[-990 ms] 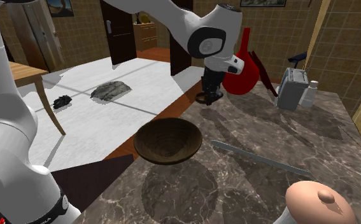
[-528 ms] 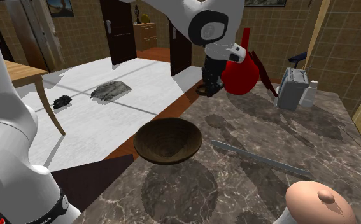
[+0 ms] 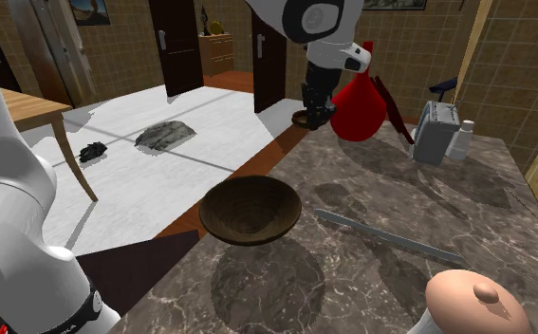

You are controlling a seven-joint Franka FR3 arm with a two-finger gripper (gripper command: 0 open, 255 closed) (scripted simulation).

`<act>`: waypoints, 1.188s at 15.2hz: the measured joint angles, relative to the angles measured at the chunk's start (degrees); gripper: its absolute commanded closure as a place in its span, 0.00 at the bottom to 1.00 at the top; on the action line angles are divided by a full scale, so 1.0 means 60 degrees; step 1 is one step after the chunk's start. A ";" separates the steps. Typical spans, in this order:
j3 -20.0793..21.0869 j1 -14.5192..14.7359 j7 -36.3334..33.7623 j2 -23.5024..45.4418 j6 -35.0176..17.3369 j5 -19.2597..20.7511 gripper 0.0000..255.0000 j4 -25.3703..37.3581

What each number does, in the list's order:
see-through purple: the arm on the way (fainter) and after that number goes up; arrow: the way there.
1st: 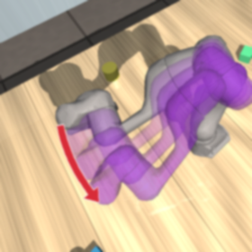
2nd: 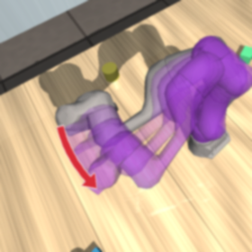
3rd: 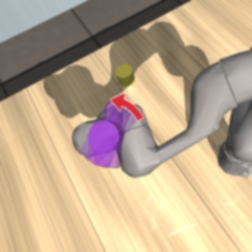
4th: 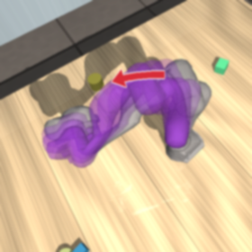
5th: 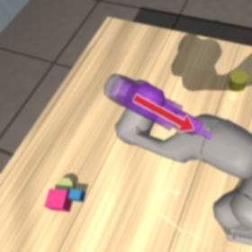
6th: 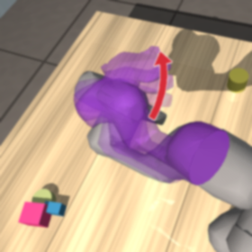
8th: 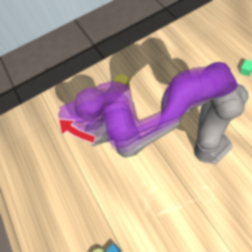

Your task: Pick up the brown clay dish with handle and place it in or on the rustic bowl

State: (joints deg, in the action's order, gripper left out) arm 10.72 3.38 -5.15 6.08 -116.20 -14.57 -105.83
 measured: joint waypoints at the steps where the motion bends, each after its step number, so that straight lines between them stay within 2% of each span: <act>1: -0.0001 -0.0001 -0.0035 -0.0028 0.0134 0.0010 1.00 0.0111; 9: -0.0013 -0.0017 -0.0259 -0.0153 0.1079 0.0081 1.00 0.0954; 11: -0.0101 -0.0135 -0.0042 -0.0522 0.1131 -0.0008 1.00 0.0585; 18: -0.0647 -0.0609 0.1110 -0.2668 0.1196 -0.0371 1.00 -0.1766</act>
State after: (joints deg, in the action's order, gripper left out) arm 6.84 -0.27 1.52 -9.93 -109.02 -16.80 -116.43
